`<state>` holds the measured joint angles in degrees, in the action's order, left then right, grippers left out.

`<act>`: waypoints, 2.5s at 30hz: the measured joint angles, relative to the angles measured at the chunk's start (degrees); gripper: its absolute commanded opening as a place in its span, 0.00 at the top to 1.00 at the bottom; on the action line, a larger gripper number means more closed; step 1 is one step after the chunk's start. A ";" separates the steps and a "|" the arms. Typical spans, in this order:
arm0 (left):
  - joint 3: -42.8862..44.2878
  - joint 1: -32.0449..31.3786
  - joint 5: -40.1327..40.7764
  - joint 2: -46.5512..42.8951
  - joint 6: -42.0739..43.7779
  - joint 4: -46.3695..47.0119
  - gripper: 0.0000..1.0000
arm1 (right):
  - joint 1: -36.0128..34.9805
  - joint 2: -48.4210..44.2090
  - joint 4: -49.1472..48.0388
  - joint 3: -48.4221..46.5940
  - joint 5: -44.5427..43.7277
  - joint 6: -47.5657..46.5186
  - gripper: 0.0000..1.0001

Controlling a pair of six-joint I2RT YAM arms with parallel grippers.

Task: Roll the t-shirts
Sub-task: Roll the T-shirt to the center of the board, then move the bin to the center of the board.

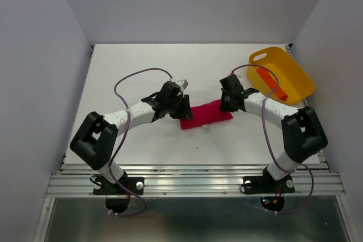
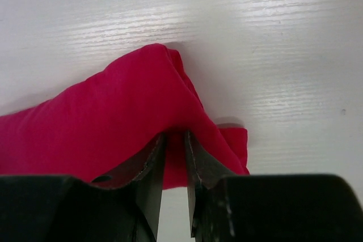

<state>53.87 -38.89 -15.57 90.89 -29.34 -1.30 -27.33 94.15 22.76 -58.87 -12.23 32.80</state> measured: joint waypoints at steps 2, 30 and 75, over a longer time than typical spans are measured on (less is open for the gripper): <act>1.05 0.02 1.25 -0.94 0.57 -1.86 0.56 | -0.02 -2.69 1.38 -0.02 -0.48 -0.33 0.74; -10.38 5.35 -1.62 -8.98 -3.82 1.01 0.10 | 3.63 -6.71 -0.70 5.68 6.19 -1.64 0.18; -11.15 13.03 -5.46 -6.05 -8.37 5.29 0.08 | 4.68 -20.72 -12.90 21.84 17.18 12.46 0.04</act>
<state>42.72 -25.87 -21.04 84.84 -37.71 3.99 -22.65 73.43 9.87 -37.04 4.95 45.25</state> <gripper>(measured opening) 0.906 0.954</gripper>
